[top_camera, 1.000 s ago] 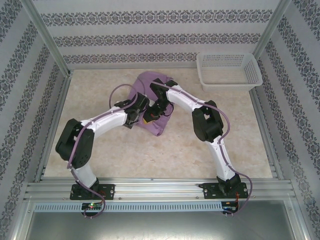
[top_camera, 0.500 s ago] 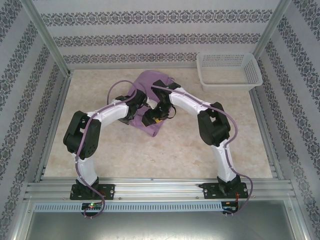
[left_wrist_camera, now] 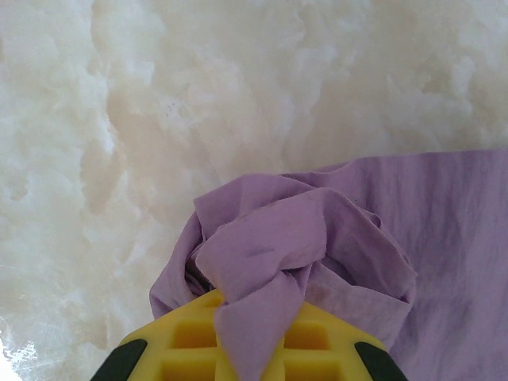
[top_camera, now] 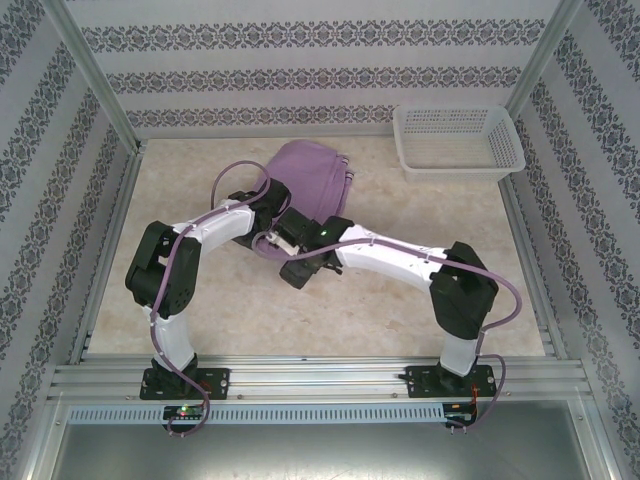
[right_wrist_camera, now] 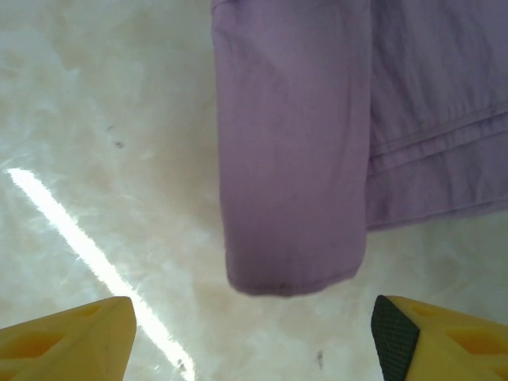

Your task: Roll up the long pants

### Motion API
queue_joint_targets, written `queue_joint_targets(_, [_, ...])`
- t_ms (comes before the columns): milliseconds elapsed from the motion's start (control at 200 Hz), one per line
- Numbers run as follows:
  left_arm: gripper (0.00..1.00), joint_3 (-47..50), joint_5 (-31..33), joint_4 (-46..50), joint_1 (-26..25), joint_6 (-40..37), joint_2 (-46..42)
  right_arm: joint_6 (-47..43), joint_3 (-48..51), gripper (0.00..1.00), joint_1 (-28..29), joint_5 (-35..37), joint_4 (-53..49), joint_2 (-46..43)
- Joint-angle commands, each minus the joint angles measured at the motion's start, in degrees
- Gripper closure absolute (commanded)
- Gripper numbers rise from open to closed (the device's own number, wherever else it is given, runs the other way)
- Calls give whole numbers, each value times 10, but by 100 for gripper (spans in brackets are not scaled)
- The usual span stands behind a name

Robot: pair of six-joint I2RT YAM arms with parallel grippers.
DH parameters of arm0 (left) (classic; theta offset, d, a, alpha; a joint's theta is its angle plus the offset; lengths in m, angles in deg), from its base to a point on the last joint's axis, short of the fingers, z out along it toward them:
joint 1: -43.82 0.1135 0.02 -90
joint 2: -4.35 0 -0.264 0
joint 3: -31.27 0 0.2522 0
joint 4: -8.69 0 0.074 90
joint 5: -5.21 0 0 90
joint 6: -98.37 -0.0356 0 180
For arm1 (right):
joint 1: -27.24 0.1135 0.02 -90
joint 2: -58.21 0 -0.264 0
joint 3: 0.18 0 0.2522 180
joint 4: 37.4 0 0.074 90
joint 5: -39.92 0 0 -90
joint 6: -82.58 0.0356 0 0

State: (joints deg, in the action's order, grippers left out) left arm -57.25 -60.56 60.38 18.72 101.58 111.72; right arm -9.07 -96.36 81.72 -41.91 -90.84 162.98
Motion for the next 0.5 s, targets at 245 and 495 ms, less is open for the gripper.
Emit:
queue_joint_targets(245, [96, 8, -11, -2, 6, -1, -15, -87, -55, 23, -7, 130, 75, 117])
queue_joint_targets(495, [74, 22, -13, -13, 7, -13, -43, -100, -65, 100, -29, 62, 80, 146])
